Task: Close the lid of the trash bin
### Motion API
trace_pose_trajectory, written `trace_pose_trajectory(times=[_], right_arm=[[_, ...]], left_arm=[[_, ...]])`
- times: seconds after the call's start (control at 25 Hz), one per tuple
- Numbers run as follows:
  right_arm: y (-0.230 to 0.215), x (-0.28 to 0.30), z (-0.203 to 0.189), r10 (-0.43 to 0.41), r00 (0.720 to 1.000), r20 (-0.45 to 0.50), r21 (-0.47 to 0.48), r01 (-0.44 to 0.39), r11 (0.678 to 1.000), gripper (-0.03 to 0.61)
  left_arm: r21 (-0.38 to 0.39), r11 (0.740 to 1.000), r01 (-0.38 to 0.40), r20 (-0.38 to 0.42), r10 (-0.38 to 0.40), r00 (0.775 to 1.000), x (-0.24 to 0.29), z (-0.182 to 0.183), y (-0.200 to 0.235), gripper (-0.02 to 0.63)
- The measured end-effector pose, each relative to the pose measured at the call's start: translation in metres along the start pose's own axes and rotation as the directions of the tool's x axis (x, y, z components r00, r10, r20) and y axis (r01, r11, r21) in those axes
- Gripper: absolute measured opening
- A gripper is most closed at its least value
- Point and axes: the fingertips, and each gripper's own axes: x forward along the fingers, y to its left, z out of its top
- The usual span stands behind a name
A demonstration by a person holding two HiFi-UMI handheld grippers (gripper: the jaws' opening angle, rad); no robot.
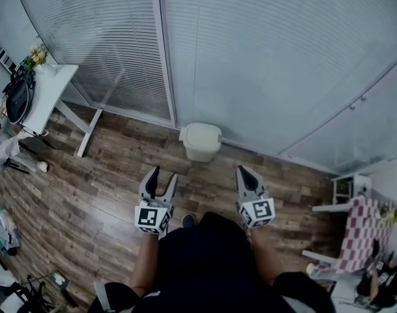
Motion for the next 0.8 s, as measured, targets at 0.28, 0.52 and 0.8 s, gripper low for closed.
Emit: trace_pose_trajectory(times=[0.28,0.52,0.8], right_arm=[[-0.007,-0.006,-0.003,-0.024,1.000,-0.013,0.001,0.024,1.000,0.005],[-0.003,-0.009,-0.007,-0.011,1.000,-0.029,0.007,0.011,1.000,0.005],[0.001,-0.014,-0.009,-0.024,0.998,-0.052,-0.022,0.023,1.000,0.003]], left_arm=[[-0.009,1.000,0.000,0.017,0.000,1.000,-0.001,0.000,-0.003,0.054],[-0.009,1.000,0.028,-0.008,-0.028,1.000,-0.003,-0.002,-0.015,0.008],[-0.002,0.999,0.041,0.001,-0.041,0.999,-0.011,-0.004,-0.015,0.008]])
